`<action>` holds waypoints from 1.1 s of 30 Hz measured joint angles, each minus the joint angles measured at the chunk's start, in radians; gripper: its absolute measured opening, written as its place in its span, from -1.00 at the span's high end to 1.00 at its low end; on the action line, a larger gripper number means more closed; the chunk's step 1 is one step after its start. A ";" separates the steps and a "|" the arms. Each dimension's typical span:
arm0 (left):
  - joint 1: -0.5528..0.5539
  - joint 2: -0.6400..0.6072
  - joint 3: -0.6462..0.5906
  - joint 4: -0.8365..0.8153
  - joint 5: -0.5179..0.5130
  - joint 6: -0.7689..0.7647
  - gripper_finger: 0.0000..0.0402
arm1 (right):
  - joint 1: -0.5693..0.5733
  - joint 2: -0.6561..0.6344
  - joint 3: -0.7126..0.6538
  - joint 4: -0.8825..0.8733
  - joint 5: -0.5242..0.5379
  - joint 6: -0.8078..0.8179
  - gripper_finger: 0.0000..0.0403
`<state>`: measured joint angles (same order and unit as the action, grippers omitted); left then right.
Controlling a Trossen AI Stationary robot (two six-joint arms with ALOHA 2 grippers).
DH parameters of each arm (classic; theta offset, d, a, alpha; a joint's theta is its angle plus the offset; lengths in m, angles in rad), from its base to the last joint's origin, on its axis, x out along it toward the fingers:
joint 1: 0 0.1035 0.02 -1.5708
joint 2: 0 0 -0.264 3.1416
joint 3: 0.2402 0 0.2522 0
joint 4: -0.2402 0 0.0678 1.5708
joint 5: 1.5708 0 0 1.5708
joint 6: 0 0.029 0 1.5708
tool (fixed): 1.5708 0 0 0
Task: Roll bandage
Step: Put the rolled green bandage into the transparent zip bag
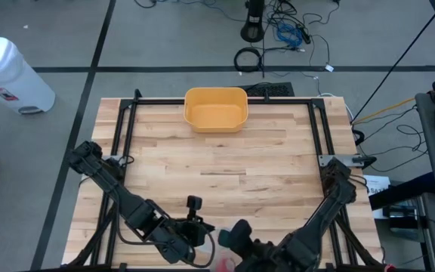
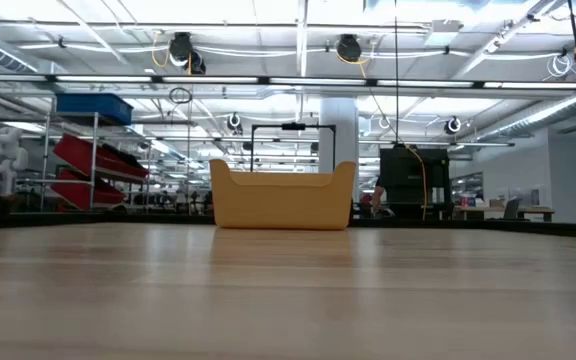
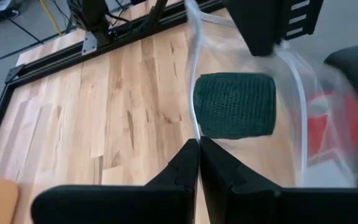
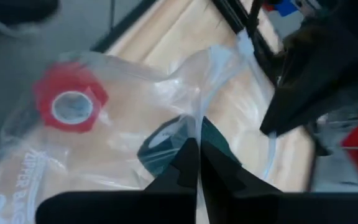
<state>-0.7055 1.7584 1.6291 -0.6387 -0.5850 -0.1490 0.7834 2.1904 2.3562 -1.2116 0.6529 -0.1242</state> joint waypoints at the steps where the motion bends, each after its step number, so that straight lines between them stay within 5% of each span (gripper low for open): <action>1: 0.000 0.000 0.000 0.003 0.000 0.000 0.92 | -0.003 -0.010 0.001 0.000 -0.028 0.023 1.00; 7: -0.001 -0.002 0.000 0.004 -0.005 0.000 0.92 | -0.003 -0.060 -0.002 0.021 -0.035 0.118 1.00; 11: 0.000 -0.002 0.000 0.005 -0.023 -0.002 0.92 | -0.035 -0.086 0.002 0.024 -0.173 0.210 1.00; 19: -0.001 -0.004 0.000 0.053 -0.075 0.027 0.92 | -0.068 -0.092 0.001 0.011 -0.234 0.284 1.00; 26: -0.007 -0.013 0.000 0.066 -0.084 0.032 0.92 | -0.094 -0.086 0.000 -0.062 -0.117 0.362 1.00; 33: -0.016 -0.013 0.001 0.029 -0.083 0.032 0.92 | -0.113 -0.091 0.000 -0.040 -0.106 0.397 0.87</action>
<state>-0.7219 1.7454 1.6301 -0.6094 -0.6683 -0.1170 0.6701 2.0995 2.3558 -1.2515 0.5467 0.2726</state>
